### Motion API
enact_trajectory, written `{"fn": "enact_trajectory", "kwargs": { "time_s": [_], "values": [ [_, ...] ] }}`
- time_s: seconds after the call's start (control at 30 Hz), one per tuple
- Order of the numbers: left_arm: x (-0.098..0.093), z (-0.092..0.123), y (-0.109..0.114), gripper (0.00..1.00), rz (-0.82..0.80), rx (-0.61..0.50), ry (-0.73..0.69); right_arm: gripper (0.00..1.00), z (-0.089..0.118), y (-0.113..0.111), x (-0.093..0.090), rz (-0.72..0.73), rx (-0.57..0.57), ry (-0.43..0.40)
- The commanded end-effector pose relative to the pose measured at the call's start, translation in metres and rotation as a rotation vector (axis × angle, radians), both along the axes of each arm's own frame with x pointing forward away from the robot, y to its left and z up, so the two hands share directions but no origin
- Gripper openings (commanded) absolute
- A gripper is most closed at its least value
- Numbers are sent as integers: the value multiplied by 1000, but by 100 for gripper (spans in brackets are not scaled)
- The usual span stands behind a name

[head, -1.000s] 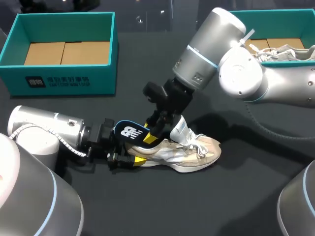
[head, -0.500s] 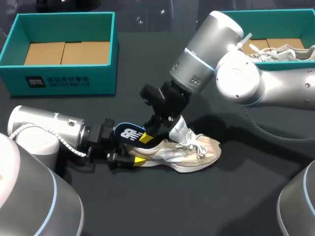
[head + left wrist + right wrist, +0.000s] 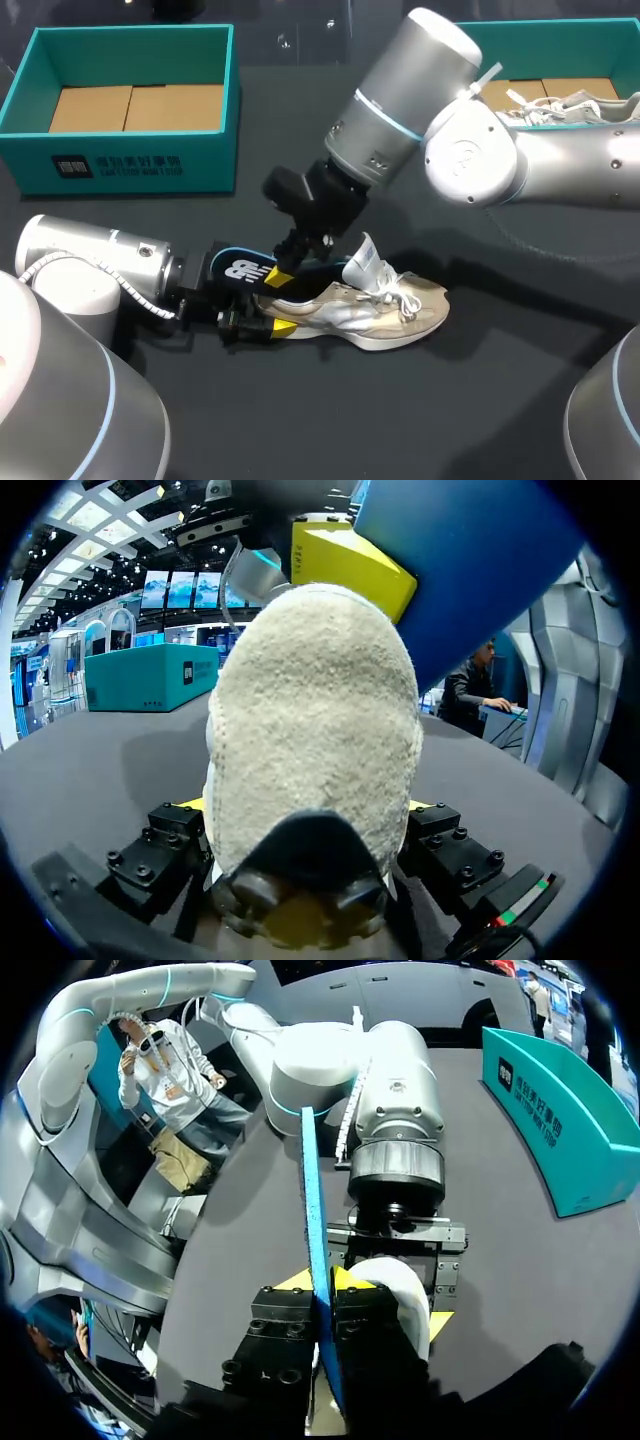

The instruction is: Take the shoe out of the shoebox, open the shoe tongue, remove and reinsert the insole, then place the shoe into the shoebox

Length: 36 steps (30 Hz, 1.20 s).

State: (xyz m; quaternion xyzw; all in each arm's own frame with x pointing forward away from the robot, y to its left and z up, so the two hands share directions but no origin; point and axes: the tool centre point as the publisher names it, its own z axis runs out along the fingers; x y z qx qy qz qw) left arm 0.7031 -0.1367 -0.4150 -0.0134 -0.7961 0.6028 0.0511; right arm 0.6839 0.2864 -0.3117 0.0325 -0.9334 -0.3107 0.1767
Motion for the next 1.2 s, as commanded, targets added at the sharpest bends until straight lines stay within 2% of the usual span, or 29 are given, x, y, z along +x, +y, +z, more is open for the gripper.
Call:
{"fn": "enact_trajectory", "kwargs": {
  "time_s": [0.03, 0.2, 0.27, 0.4, 0.5, 0.67, 0.77, 0.83, 1.2],
  "values": [
    [1, -2, 0, 0, 0, 0, 0, 0, 0, 0, -1, -2, -2, -3],
    [1, -2, 0, 0, 0, 0, 0, 0, 0, 0, -1, -2, -2, -3],
    [1, -2, 0, 0, 0, 0, 0, 0, 7, 8, -5, 37, 115, 0],
    [1, -2, 0, 0, 0, 0, 0, 0, 30, 17, -6, 99, 270, -37],
    [1, -2, 0, 0, 0, 0, 0, 0, 51, 17, -6, 117, 341, -44],
    [1, -2, 0, 0, 0, 0, 0, 0, 79, 18, -6, 136, 419, -20],
    [1, -2, 0, 0, 0, 0, 0, 0, 93, 18, -3, 100, 502, 26],
    [1, -2, 0, 0, 0, 0, 0, 0, 105, 18, -2, 107, 560, 26],
    [1, -2, 0, 0, 0, 0, 0, 0, 105, 18, -2, 107, 560, 26]
  ]
}}
